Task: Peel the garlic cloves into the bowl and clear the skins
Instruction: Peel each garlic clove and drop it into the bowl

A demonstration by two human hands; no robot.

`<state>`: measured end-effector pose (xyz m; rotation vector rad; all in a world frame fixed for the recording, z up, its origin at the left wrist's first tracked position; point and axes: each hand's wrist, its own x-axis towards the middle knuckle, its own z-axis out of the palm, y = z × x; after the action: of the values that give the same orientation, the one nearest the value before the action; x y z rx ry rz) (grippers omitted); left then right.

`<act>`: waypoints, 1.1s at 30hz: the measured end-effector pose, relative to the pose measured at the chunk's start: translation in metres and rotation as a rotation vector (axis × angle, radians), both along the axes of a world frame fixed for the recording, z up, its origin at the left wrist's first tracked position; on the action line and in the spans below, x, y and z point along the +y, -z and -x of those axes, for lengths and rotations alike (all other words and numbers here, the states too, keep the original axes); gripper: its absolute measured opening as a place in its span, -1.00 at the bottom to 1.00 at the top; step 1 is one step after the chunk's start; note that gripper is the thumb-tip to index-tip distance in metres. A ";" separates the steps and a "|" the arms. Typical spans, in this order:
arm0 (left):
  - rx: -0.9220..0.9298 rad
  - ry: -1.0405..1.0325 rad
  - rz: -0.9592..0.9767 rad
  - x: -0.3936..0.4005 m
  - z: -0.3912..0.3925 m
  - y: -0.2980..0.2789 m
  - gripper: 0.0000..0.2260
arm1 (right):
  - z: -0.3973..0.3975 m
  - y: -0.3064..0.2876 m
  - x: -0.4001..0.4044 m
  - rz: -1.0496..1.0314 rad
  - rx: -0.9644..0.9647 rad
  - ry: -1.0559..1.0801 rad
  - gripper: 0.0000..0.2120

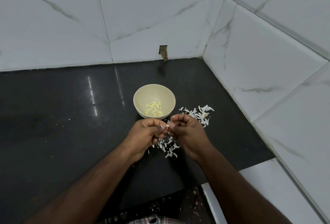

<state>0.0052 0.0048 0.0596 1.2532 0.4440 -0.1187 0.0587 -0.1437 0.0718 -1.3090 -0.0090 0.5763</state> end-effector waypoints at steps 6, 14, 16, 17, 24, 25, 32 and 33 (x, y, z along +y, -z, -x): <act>0.006 -0.018 -0.012 0.003 -0.003 -0.001 -0.91 | -0.002 -0.005 -0.003 0.176 -0.286 -0.033 -0.80; 0.008 -0.011 -0.014 0.002 -0.004 -0.001 -0.93 | -0.005 -0.004 -0.004 0.240 -0.352 -0.017 -0.82; 0.013 -0.004 0.011 0.002 -0.004 -0.001 -0.92 | -0.005 -0.003 -0.005 0.230 -0.338 -0.033 -0.83; 0.017 0.003 0.025 0.003 -0.004 -0.001 -0.92 | -0.006 -0.003 -0.005 0.221 -0.330 -0.038 -0.83; 0.064 0.080 0.159 0.007 -0.003 -0.002 -0.92 | -0.008 0.000 -0.006 0.156 -0.294 -0.050 -0.84; 0.074 0.085 0.184 0.007 -0.004 -0.002 -0.91 | -0.007 0.000 -0.006 0.148 -0.297 -0.050 -0.84; 0.103 0.099 0.276 0.008 -0.005 -0.003 -0.87 | -0.008 0.000 -0.003 0.181 -0.356 -0.033 -0.83; 0.104 0.099 0.277 0.008 -0.005 -0.003 -0.88 | -0.008 0.001 -0.002 0.231 -0.378 -0.034 -0.82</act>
<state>0.0100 0.0125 0.0621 0.9986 0.4394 -0.3202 0.0666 -0.1460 0.0710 -1.6304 -0.2837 0.3581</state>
